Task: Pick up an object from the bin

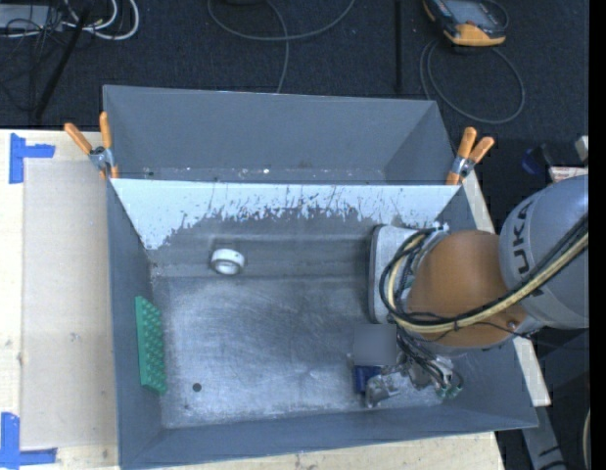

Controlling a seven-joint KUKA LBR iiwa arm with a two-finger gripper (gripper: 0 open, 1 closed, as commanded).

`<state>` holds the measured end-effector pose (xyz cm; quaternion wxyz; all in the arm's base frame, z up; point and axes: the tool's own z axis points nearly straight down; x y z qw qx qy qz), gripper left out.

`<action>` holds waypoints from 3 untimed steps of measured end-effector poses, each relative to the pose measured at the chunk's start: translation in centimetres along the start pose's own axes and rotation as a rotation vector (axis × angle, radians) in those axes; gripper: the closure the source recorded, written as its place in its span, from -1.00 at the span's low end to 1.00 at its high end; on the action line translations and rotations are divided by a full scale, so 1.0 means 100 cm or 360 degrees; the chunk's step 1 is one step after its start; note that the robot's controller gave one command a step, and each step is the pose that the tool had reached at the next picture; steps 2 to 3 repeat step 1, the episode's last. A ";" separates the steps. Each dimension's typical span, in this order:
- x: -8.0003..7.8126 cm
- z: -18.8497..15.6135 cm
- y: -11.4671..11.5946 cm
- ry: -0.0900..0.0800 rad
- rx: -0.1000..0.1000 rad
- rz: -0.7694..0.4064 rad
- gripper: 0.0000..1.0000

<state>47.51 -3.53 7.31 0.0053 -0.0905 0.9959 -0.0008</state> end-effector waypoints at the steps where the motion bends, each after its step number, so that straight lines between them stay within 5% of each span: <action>1: -0.014 -0.173 -0.016 0.0003 0.0000 -0.0211 1.00; 3: -0.014 -0.173 -0.016 0.0003 0.0000 -0.0211 1.00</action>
Offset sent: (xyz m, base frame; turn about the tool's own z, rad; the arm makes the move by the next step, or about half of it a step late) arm 0.0129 -0.0129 0.1693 -0.1334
